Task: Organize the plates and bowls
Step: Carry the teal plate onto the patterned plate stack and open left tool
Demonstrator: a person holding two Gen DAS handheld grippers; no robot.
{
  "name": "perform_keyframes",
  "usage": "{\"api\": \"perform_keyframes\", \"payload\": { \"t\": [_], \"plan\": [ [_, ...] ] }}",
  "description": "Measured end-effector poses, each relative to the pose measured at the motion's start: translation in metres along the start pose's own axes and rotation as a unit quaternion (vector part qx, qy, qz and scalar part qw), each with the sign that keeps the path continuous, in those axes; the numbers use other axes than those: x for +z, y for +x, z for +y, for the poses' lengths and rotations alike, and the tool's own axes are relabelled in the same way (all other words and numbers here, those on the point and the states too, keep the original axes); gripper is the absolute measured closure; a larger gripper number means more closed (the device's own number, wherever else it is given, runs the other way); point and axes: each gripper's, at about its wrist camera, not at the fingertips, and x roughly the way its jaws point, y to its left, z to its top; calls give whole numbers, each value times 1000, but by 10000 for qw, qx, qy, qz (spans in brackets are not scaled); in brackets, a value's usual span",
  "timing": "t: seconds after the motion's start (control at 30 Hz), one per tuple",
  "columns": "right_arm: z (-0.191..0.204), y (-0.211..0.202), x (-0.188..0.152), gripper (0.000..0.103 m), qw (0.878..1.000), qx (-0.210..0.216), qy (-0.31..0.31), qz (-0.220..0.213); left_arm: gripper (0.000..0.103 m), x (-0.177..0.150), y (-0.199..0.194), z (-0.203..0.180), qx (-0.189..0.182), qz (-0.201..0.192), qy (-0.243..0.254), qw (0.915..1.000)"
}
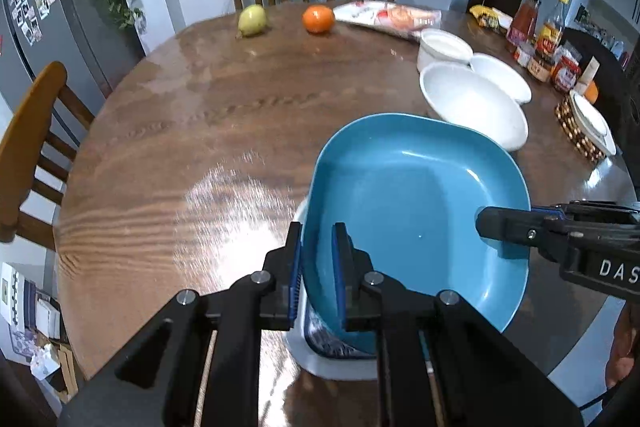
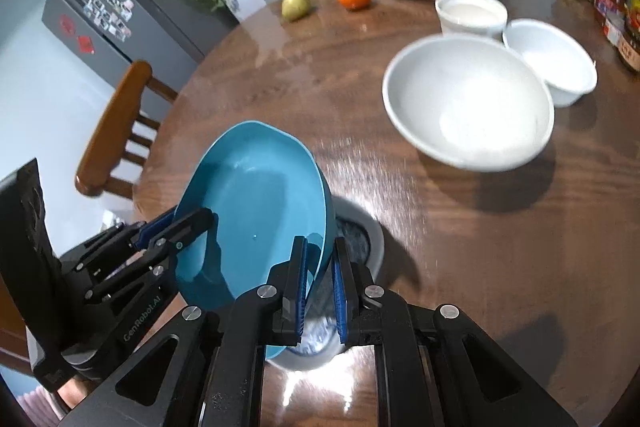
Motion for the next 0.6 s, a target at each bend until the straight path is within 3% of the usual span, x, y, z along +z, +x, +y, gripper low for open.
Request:
{"api": "perform_keyframes", "payload": {
  "t": [0.27,0.57,0.6],
  "plan": [
    [-3,18,-13,89,9993,-44,-61,361,90,-14,11,-3,95,266,-26,9996],
    [4,22,-16,89,9980,-383,-405,308,87,-17,17,-5,200,357,-12,9992],
    [5,21,-16,89,9978,-423,-431,287,81,-17,17,-5,193,351,-24,9992]
  ]
}}
